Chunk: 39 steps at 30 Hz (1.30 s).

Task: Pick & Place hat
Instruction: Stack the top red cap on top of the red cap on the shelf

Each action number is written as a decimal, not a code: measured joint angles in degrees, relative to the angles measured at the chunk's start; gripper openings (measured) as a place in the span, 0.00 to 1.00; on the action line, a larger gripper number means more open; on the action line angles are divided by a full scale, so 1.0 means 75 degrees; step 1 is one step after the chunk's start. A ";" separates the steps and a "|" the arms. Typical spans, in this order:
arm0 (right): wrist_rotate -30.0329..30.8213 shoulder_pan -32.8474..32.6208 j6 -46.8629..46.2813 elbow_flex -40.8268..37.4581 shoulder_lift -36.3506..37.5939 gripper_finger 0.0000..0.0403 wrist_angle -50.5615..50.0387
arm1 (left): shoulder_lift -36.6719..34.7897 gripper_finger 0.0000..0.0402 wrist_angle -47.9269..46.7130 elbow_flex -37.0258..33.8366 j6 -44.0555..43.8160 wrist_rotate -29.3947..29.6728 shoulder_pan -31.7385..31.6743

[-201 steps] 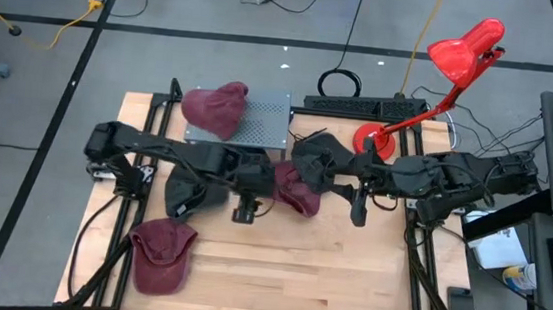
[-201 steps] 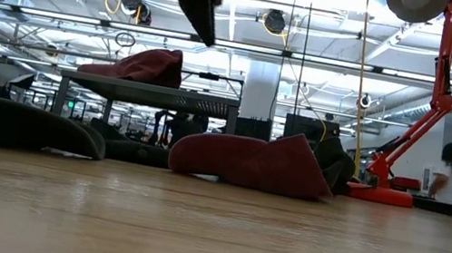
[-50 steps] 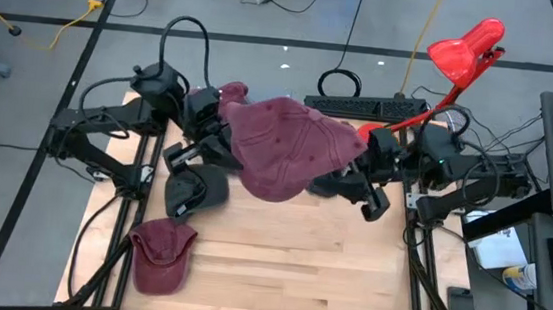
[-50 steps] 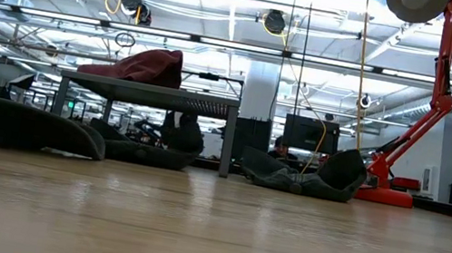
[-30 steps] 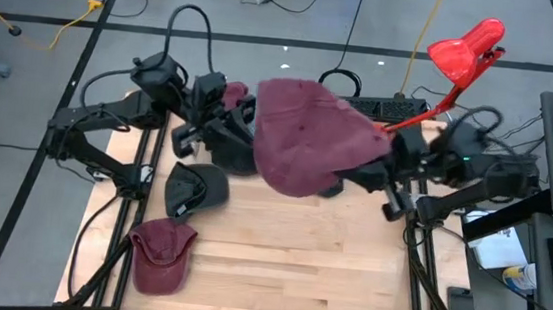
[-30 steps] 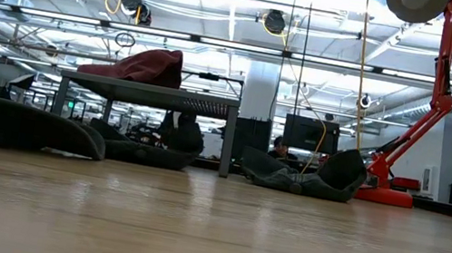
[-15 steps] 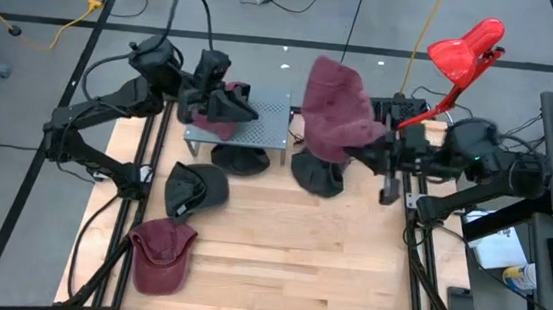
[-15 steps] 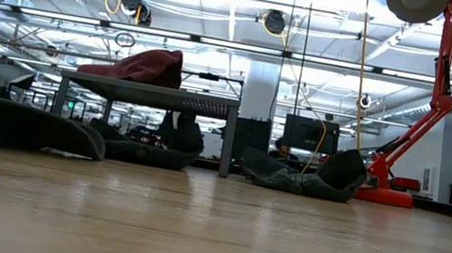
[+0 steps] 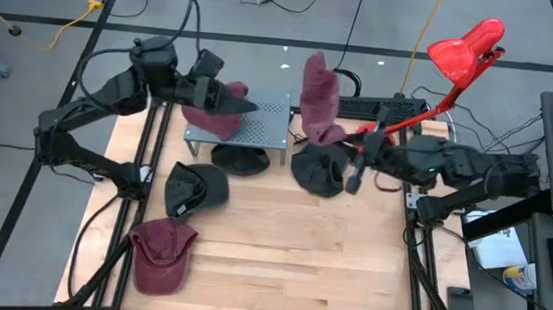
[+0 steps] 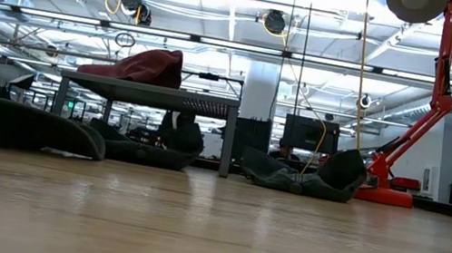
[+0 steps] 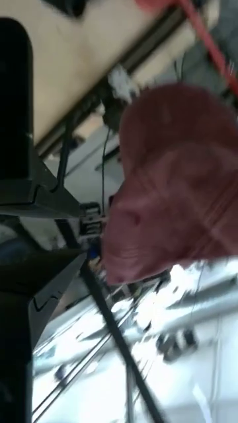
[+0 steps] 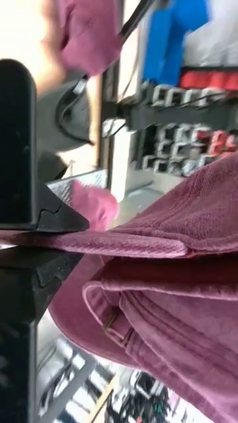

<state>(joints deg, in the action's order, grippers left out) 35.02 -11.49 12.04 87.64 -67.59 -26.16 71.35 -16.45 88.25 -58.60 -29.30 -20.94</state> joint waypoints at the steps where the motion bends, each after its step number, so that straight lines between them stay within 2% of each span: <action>1: 0.0089 0.0000 0.0093 0.0000 -0.0108 0.01 -0.0003 | -0.0096 0.22 -0.0226 0.0000 -0.0007 0.0190 0.0001; 11: 0.0535 0.0038 0.1099 0.0000 -0.1306 0.01 -0.0008 | -0.0847 0.22 -0.1174 0.0000 -0.0655 0.1753 0.0237; 17: 0.0525 0.0049 0.1183 0.0000 -0.1728 0.01 0.0207 | -0.0863 0.22 -0.1822 0.0003 -0.0605 0.2265 0.0729; 26: 0.0487 0.0286 0.1146 0.0003 -0.1997 0.01 0.0190 | -0.0655 0.22 -0.2001 0.0006 0.0033 0.2550 0.1234; 30: 0.0090 0.0338 0.1091 0.0003 -0.1991 0.01 0.0204 | -0.0543 0.22 -0.1992 0.0005 0.0178 0.2619 0.1325; 34: 0.0100 0.0335 0.1084 0.0003 -0.1994 0.01 0.0198 | -0.0467 0.22 -0.1976 0.0000 0.0384 0.2631 0.1346; 36: 0.0105 0.0335 0.1084 0.0003 -0.1994 0.01 0.0196 | -0.0403 0.24 -0.1904 0.0009 0.0435 0.2619 0.1350; 39: 0.0118 0.0335 0.1086 0.0003 -0.1994 0.01 0.0075 | -0.0348 0.34 -0.1975 0.0000 0.0423 0.2639 0.1348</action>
<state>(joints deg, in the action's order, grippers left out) 35.91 -8.97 20.18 87.66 -82.54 -25.60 68.74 -31.27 88.25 -55.42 -9.50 -10.83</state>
